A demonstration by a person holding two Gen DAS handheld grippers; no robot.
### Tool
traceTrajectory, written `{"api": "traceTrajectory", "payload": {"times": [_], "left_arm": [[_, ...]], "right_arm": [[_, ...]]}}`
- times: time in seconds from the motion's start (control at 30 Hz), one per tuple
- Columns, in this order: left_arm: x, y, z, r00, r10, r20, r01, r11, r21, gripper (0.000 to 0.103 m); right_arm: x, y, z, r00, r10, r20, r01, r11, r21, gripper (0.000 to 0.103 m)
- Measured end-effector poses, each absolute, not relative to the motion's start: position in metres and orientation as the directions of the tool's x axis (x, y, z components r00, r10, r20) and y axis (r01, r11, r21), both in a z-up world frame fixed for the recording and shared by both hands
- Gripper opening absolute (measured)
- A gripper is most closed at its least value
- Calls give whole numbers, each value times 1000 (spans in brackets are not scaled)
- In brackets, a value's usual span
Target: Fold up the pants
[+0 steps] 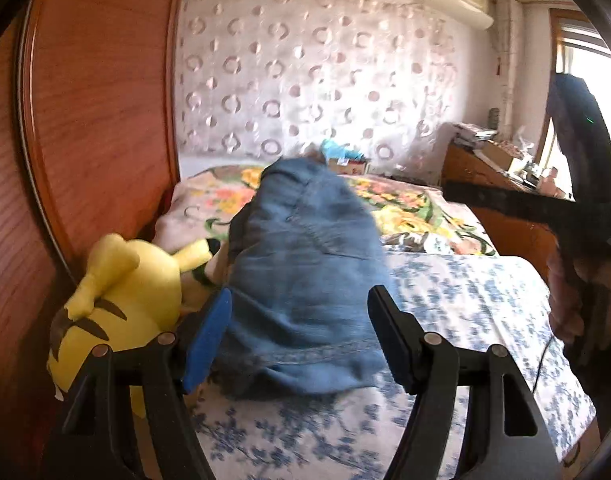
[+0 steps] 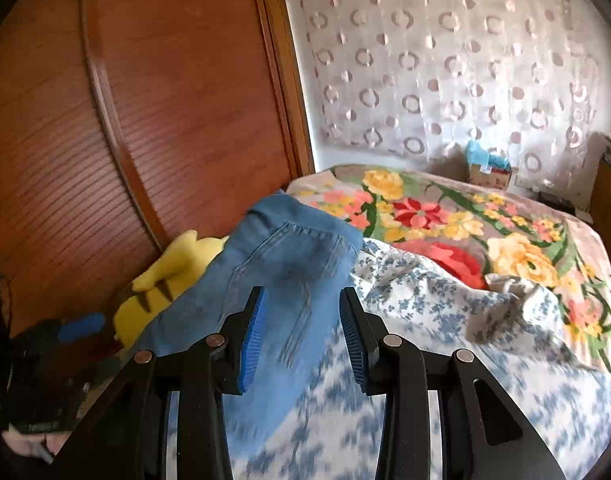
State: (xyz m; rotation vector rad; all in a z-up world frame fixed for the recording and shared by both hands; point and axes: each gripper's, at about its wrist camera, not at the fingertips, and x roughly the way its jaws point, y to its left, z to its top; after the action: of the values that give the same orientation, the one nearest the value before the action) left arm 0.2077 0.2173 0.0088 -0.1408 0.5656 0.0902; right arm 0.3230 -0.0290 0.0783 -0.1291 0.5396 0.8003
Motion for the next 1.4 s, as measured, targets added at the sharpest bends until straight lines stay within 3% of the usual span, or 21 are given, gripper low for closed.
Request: {"api": "traceTrajectory", "payload": {"times": [0.53, 0.6, 1.1, 1.4], "left_arm": [[134, 109, 49, 883, -48, -467, 23, 998, -58, 75], [124, 98, 49, 885, -69, -460, 46, 997, -62, 76], [66, 49, 34, 890, -87, -447, 70, 996, -54, 78], [30, 28, 45, 895, -72, -441, 61, 997, -38, 78]], "right_arm": [[147, -161, 78, 684, 595, -423, -641, 766, 41, 39], [130, -173, 75, 693, 590, -415, -631, 774, 46, 46], [42, -223, 53, 764, 512, -392, -536, 842, 56, 64], [-4, -240, 65, 801, 488, -346, -503, 863, 51, 66]]}}
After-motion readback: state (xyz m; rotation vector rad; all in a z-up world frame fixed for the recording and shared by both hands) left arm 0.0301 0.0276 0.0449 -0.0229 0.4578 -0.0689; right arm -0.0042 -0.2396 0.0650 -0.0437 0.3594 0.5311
